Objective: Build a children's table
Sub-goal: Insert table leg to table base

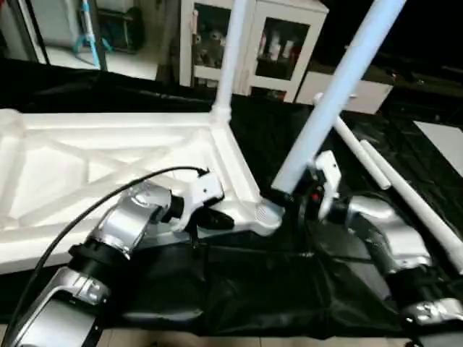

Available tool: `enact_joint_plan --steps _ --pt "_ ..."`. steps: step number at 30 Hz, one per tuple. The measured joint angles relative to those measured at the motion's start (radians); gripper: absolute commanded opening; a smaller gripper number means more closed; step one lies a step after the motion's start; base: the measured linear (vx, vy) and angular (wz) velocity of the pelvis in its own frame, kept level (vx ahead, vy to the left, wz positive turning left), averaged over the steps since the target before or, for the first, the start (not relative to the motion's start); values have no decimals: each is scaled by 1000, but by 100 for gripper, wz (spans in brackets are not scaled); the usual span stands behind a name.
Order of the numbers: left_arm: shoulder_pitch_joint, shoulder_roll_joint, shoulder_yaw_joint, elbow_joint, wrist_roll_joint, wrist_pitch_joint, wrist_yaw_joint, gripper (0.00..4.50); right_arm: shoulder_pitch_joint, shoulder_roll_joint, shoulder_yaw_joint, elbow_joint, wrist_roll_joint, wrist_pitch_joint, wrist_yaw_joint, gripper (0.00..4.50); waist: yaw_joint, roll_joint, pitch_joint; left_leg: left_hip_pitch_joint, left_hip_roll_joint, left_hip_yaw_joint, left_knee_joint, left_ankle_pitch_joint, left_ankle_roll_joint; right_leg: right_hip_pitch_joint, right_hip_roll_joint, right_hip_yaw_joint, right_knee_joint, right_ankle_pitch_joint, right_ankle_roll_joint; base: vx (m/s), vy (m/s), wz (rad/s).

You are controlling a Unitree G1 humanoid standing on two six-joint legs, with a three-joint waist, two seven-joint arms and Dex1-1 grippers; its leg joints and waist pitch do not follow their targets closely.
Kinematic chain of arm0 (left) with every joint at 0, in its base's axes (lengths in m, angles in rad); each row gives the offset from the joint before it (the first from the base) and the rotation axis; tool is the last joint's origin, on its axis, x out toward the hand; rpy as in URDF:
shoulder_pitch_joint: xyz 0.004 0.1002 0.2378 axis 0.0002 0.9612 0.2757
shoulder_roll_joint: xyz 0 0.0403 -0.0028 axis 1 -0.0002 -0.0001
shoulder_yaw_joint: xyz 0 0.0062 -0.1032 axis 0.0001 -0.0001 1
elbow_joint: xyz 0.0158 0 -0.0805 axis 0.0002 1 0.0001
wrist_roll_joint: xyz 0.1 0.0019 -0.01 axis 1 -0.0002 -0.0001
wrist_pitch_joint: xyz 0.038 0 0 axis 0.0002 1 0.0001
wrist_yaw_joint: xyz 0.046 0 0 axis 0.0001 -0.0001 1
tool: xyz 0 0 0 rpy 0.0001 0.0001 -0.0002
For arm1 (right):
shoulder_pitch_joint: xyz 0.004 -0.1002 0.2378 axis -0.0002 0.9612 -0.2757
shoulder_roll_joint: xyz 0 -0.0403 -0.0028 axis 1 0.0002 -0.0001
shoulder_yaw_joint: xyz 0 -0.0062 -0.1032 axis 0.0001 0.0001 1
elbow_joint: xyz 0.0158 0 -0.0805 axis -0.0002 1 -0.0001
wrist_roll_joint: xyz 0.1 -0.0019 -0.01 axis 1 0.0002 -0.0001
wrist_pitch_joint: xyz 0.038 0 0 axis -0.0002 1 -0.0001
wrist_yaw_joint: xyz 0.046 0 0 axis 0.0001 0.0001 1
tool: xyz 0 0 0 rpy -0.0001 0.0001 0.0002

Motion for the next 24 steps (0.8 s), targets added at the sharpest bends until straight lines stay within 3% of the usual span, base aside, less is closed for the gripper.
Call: enact_joint_plan --steps 8,14,17,19,22,24 --pt "1 -14 -20 1 34 -42 31 0 -3 4 0 5 -11 0 -28 184 0 -2 -2 0 0 0 0 0 0 2 0 0 0 0 0 0 0 0" --pt "-10 -36 -24 19 108 -92 131 0 -47 85 -23 64 -22 0 -230 184 -13 -3 -2 2 0 -3 0 1 -2 1 1 0 0 -1 3 0 0 0" --pt "-27 -93 -65 -11 93 -141 96 0 -97 99 -111 184 -55 10 -455 184 -3 7 -5 2 -3 -3 1 1 -2 1 -2 1 -6 -2 4 -40 13 7" --pt "-24 -133 -110 -10 96 -149 90 0 -118 114 -157 227 -68 11 -563 184 -7 8 -4 2 -6 5 -1 1 -2 0 -3 12 -4 -3 5 -25 10 9" --pt "-24 -165 -124 6 107 -147 105 0 -136 146 -154 230 -73 15 -599 184 -22 8 -5 -2 -8 -1 -1 1 -2 -2 -3 11 -4 -4 8 0 0 0" --pt "-26 -177 -123 20 107 -132 121 33 -139 151 -153 224 -72 19 -602 184 -29 7 -6 -3 -8 -2 -1 1 -2 -2 -2 11 -4 -4 8 0 0 0"
